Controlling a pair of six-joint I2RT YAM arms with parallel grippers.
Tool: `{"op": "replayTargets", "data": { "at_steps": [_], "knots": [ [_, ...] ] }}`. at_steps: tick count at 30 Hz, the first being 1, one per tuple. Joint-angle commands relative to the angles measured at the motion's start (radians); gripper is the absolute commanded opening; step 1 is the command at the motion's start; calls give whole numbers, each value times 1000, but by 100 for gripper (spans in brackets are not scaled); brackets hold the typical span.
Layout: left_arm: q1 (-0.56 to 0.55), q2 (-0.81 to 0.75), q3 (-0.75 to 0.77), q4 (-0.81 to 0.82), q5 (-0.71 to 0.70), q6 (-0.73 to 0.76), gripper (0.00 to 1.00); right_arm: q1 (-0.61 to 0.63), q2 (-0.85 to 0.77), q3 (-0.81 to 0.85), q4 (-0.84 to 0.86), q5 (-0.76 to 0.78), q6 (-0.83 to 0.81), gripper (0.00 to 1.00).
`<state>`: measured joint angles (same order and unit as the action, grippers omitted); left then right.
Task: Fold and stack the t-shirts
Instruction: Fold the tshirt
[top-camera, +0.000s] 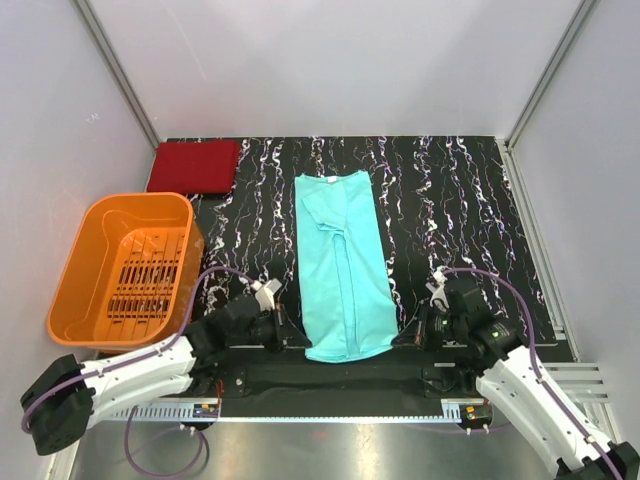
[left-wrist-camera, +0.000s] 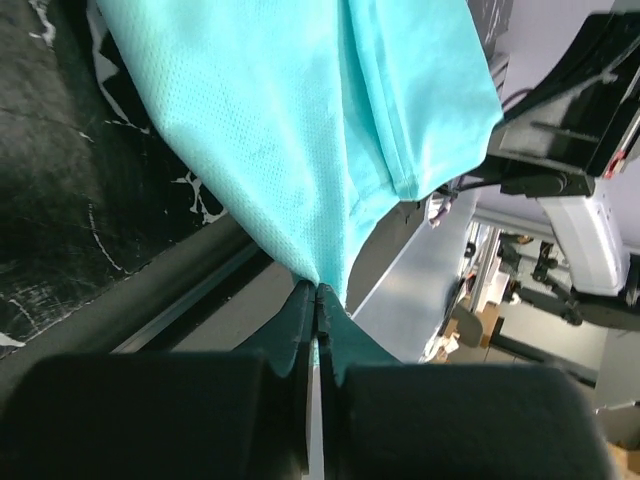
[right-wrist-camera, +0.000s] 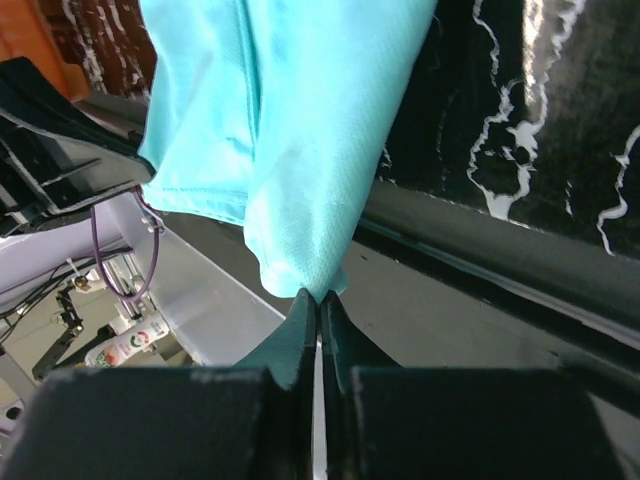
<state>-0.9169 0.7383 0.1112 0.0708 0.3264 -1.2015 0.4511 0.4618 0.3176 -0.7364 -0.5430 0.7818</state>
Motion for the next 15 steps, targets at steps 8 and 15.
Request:
{"op": "replayTargets", "data": {
  "at_steps": [8, 15],
  "knots": [
    [125, 114, 157, 41, 1, -6, 7, 6, 354, 303, 28, 112, -102, 0],
    [404, 372, 425, -16, 212, 184, 7, -80, 772, 618, 103, 60, -240, 0]
  ]
}}
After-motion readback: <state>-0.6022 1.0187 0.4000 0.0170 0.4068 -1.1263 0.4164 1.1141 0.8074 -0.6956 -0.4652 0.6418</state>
